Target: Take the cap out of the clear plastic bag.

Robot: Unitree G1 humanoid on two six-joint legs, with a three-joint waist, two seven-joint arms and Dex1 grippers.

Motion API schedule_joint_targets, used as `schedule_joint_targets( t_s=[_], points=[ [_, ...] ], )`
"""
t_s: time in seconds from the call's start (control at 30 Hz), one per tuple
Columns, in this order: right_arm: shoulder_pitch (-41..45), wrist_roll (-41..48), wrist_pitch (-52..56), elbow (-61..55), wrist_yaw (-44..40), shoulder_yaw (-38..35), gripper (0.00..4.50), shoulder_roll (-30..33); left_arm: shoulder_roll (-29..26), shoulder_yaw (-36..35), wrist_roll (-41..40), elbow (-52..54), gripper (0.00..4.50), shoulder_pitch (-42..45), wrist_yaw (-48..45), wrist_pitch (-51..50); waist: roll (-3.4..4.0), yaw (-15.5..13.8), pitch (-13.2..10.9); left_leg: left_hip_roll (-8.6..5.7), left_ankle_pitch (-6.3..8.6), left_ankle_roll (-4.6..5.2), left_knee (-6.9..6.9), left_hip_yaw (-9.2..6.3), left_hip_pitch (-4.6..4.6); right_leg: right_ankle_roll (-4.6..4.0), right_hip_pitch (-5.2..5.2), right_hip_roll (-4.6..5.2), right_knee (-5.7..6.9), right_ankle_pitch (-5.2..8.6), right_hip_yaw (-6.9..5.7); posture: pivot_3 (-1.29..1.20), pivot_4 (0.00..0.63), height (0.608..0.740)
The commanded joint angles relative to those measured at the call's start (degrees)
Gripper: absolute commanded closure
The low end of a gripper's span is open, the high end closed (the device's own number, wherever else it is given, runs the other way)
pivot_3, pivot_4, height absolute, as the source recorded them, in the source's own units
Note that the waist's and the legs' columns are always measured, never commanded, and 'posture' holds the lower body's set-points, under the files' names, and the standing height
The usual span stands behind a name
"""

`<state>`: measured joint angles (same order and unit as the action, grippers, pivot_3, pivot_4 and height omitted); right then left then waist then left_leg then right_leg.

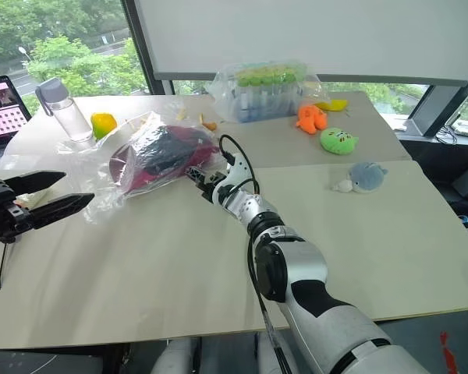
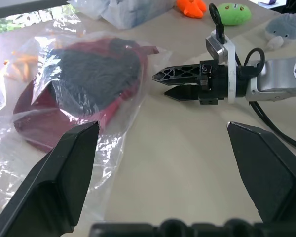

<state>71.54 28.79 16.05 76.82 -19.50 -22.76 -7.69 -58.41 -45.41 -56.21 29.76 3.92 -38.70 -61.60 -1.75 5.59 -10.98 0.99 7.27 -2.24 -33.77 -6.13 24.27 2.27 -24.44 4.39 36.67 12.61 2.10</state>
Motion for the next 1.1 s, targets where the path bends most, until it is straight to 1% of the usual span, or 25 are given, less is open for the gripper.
schedule_joint_targets(
  t_s=[0.03,0.07,0.1,0.13,0.17,0.2,0.27,0.33,0.37,0.47,0.57,0.63,0.73,0.87,0.97,1.1],
  points=[
    [3.95,-5.02,-1.61,-2.36,-6.60,4.17,0.00,-2.19,0.39,-2.49,0.07,0.07,0.07,-0.19,1.48,0.91,0.01,0.04,0.00,0.00,0.00,0.00,0.00,0.00,0.00,0.00,0.00,0.00,0.00,0.00,0.00,0.00,0.150,0.740],
    [2.94,-8.26,-2.73,-5.12,-13.87,8.64,0.00,-0.99,0.99,-1.57,1.94,-1.85,0.07,0.60,2.93,2.32,0.01,0.06,0.00,0.00,0.00,0.00,0.00,0.00,0.00,0.00,0.00,0.00,0.01,0.00,0.00,0.00,0.150,0.740],
    [2.18,-10.64,-3.59,-7.16,-19.14,11.87,0.00,-0.12,1.42,-0.96,3.23,-3.20,0.07,1.14,4.01,3.30,0.03,0.08,-0.02,0.00,0.00,0.00,0.00,0.00,-0.01,0.00,-0.01,0.00,0.01,0.00,0.00,0.00,0.150,0.740],
    [0.51,-12.46,-4.59,-10.81,-25.39,15.28,0.00,1.23,2.04,-0.03,4.67,-5.16,0.07,2.14,5.60,4.26,0.06,0.09,-0.04,-0.01,0.00,0.00,-0.01,0.00,0.01,0.00,-0.04,0.00,0.03,0.00,0.01,0.00,0.150,0.740],
    [-1.44,-12.93,-5.11,-15.16,-29.97,17.27,0.00,2.74,2.61,1.10,6.12,-7.01,0.07,3.16,6.99,5.19,0.07,0.06,-0.04,-0.01,0.00,0.00,-0.01,0.00,0.01,0.00,-0.07,0.00,0.06,0.00,0.01,0.00,0.150,0.740],
    [-3.77,-12.58,-4.97,-20.30,-33.09,18.47,0.00,4.34,3.19,2.21,7.24,-8.60,0.07,4.24,8.19,5.94,0.07,0.00,-0.04,0.00,0.00,0.00,-0.01,0.00,0.00,0.00,-0.07,-0.02,0.09,0.00,0.00,0.00,0.150,0.740],
    [-9.86,-12.01,-0.74,-33.81,-39.06,22.01,0.00,8.96,4.53,4.57,8.80,-11.61,0.07,6.63,10.01,7.16,0.06,-0.66,-0.04,0.01,0.00,0.00,0.00,0.00,0.00,0.01,-0.06,-0.03,0.11,0.01,-0.02,0.00,0.150,0.740],
    [-15.68,-11.29,4.35,-47.26,-42.40,25.07,0.00,14.03,5.93,6.15,10.17,-14.50,0.07,8.38,10.94,8.47,0.04,-1.95,-0.03,-0.04,0.02,-0.04,-0.05,-0.01,0.01,0.09,0.05,0.03,0.03,0.02,-0.04,0.00,0.150,0.740],
    [-17.88,-10.49,6.89,-52.89,-43.12,25.87,0.00,16.26,6.62,6.38,10.68,-16.03,0.07,9.04,11.49,8.87,0.04,-2.14,-0.03,-0.07,0.03,-0.09,-0.11,-0.01,0.08,0.13,0.07,0.05,-0.03,0.02,-0.03,0.00,0.150,0.740],
    [-22.57,-8.43,13.77,-66.58,-43.71,26.86,0.00,22.49,8.86,5.98,12.76,-22.62,0.07,10.83,14.01,10.13,0.05,-2.16,-0.03,-0.09,0.00,-0.37,-0.11,0.00,0.09,0.16,0.01,0.05,0.00,0.00,0.06,0.00,0.150,0.740],
    [-23.94,-8.98,15.96,-71.92,-40.99,27.06,0.00,25.20,10.52,6.37,14.27,-28.15,0.07,12.47,14.93,11.51,0.06,-1.41,-0.03,-0.02,-0.01,-0.37,-0.06,0.00,-0.05,0.09,-0.06,-0.04,0.22,0.03,0.10,0.00,0.150,0.740],
    [-24.05,-9.17,16.41,-72.92,-38.73,26.72,0.00,25.52,11.33,7.76,14.69,-30.60,0.07,13.96,14.76,11.69,0.05,-1.30,-0.03,0.05,-0.01,-0.37,-0.06,0.00,-0.17,0.05,-0.04,-0.10,0.32,0.04,0.11,0.00,0.150,0.740],
    [-23.43,-9.72,16.13,-72.80,-34.67,25.27,0.00,25.67,14.46,12.44,16.07,-38.58,0.07,19.52,13.43,13.56,0.04,-2.07,-0.03,0.04,-0.02,-0.38,-0.09,0.00,-0.22,0.01,0.05,-0.08,0.35,0.06,0.09,0.00,0.150,0.740],
    [-23.39,-9.47,16.09,-73.02,-32.48,24.80,0.00,26.65,16.57,16.97,19.34,-46.61,0.07,24.44,10.85,17.59,0.03,-2.87,-0.02,-0.06,-0.12,-0.53,-0.17,0.00,-0.05,0.16,0.10,0.00,0.13,-0.05,0.09,0.00,0.150,0.740],
    [-23.94,-9.40,16.40,-73.69,-31.13,24.74,0.00,27.67,18.10,18.92,19.63,-49.80,0.07,28.00,8.55,19.21,0.02,-3.23,-0.01,-0.10,-0.13,-0.55,-0.17,0.00,0.09,0.22,0.06,0.03,0.00,-0.09,0.09,0.00,0.150,0.740],
    [-24.35,-9.16,16.76,-74.15,-29.53,24.69,0.00,28.32,19.14,21.45,20.87,-52.28,0.07,30.52,6.18,20.12,0.02,-3.15,-0.01,-0.10,-0.13,-0.55,-0.15,0.00,0.10,0.23,0.05,0.03,0.01,-0.09,0.09,0.00,0.150,0.740]
  ],
)
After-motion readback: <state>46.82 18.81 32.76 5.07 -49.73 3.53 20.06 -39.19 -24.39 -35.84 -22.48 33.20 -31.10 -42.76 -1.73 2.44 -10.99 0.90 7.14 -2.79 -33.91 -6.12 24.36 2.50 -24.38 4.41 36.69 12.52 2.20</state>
